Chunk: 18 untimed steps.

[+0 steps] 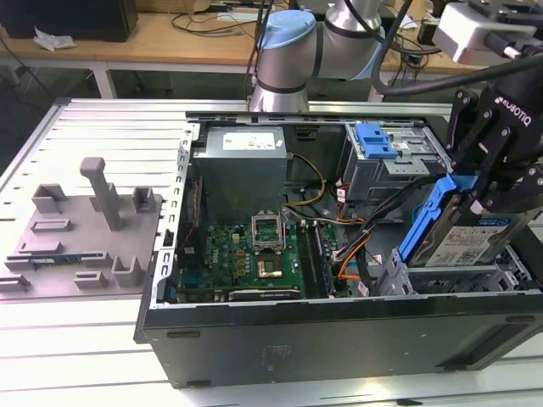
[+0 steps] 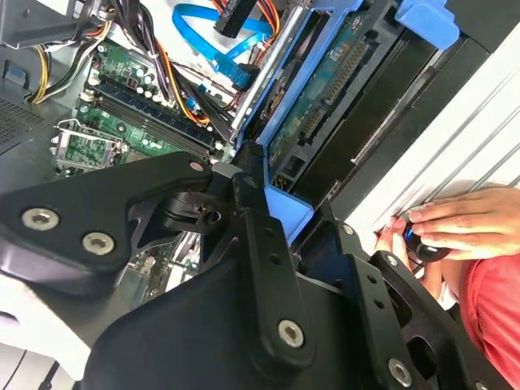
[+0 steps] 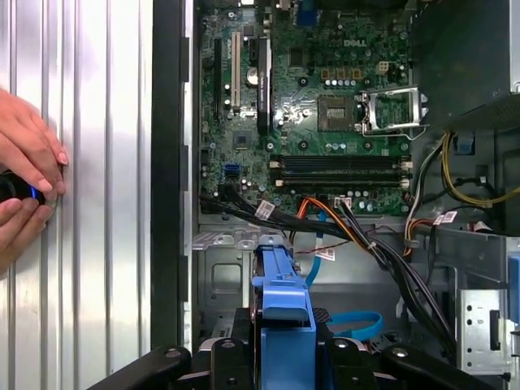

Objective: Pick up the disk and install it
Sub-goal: 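Insert the disk into the insertion slot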

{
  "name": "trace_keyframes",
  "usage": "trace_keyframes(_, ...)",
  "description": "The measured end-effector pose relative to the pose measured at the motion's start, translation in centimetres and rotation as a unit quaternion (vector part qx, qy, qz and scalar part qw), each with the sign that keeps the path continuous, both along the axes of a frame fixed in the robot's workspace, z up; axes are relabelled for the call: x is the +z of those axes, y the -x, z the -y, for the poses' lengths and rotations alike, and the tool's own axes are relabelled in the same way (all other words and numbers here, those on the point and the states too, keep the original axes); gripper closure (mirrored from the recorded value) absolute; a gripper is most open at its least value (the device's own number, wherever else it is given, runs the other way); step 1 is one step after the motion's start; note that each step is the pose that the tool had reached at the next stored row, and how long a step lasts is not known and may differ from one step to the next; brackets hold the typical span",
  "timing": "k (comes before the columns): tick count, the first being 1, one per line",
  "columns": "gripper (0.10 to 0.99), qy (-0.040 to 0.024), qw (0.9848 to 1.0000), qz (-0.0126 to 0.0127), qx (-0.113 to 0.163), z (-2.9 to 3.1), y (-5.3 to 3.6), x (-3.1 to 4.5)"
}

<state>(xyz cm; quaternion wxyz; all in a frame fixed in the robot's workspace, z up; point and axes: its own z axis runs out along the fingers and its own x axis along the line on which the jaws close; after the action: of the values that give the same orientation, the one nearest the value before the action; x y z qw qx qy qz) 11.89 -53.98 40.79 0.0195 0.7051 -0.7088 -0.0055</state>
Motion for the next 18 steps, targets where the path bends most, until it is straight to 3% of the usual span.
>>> trace_keyframes(9,0.722,0.0,1.0,0.0,0.0,0.04,0.05,-1.22)
trace_keyframes(10,0.71,0.0,1.0,0.0,0.0,0.04,0.05,-1.39)
trace_keyframes(12,0.584,0.0,1.0,-0.0001,0.0,0.04,0.06,-1.57)
trace_keyframes(18,0.584,0.0,1.0,0.0,0.0,0.05,0.06,-1.6)
